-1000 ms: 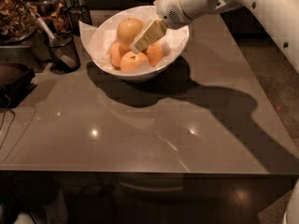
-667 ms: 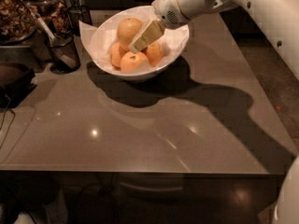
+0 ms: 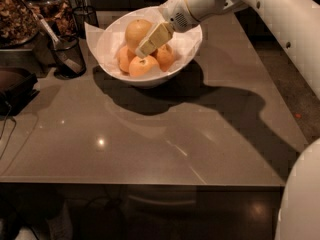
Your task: Pick orange from white bowl
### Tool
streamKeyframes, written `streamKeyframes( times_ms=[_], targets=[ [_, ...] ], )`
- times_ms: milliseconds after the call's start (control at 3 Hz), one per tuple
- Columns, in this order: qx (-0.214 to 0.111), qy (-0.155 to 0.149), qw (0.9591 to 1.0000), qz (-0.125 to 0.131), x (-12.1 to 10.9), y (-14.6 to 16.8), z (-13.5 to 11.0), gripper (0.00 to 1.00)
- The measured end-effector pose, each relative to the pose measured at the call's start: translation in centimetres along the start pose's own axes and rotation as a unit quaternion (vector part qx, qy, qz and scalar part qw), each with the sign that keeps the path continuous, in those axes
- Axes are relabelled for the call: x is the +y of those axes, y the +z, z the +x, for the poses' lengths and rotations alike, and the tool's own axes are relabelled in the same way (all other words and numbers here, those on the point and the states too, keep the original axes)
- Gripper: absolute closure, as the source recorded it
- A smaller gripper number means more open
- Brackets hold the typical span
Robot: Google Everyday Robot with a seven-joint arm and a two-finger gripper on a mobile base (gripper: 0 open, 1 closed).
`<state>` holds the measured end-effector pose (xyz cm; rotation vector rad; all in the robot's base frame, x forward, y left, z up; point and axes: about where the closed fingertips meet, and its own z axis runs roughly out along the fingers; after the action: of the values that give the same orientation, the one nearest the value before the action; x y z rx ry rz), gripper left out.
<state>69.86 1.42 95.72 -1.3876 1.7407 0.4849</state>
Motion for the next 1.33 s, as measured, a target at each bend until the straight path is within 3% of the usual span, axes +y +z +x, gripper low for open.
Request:
streamKeyframes(
  times_ms=[1333],
  targets=[
    [0.014,0.0,0.9991,-0.04,0.2,2.7,0.5,0.03]
  ],
)
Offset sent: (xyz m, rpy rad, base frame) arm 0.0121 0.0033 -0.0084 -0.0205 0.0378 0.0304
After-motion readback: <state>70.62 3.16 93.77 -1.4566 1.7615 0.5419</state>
